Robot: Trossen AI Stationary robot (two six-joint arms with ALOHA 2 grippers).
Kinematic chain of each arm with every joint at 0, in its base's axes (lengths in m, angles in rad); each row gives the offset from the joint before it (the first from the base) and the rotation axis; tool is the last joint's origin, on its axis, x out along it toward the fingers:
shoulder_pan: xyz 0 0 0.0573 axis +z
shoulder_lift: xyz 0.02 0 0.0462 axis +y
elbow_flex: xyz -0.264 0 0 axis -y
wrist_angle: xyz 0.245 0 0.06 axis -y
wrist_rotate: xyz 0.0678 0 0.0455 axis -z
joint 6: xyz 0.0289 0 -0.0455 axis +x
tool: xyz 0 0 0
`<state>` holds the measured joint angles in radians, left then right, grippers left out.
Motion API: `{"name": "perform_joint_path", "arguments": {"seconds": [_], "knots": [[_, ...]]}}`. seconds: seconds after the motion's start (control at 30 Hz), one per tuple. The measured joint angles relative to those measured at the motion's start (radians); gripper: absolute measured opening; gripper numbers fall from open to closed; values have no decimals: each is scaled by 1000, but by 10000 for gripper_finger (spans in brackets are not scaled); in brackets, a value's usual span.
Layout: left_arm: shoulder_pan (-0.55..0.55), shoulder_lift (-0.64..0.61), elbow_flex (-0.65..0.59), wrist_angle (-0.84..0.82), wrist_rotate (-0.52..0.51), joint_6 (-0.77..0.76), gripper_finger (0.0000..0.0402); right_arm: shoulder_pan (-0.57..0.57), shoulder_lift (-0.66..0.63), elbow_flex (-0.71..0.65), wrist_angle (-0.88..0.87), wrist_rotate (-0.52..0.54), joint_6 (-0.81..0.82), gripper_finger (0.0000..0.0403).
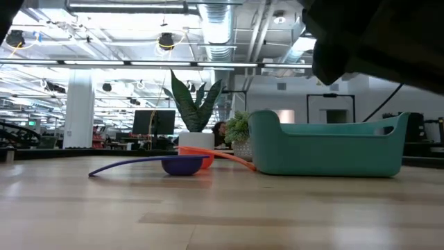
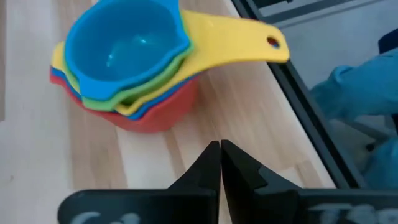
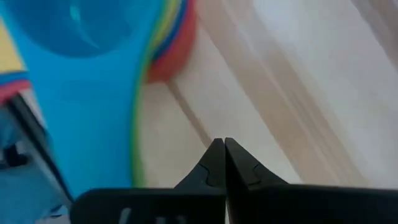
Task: Nest measuring cups in basket
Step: Stack the light blue measuring cup on top of the green measuring cup
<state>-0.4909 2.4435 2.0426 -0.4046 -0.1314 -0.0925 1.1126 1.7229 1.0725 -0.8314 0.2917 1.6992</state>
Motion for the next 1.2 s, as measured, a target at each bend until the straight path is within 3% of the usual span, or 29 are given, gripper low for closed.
{"name": "perform_joint_path", "arguments": {"seconds": [0.43,0.9,1.2], "knots": [[5,-1,0,23,21,5,0,-90,0,0,183,7,-180,5],[11,-1,0,50,63,-26,0,-103,0,0,252,7,-186,5],[10,66,-2,90,118,-68,0,-135,0,0,277,37,-233,17]]}}
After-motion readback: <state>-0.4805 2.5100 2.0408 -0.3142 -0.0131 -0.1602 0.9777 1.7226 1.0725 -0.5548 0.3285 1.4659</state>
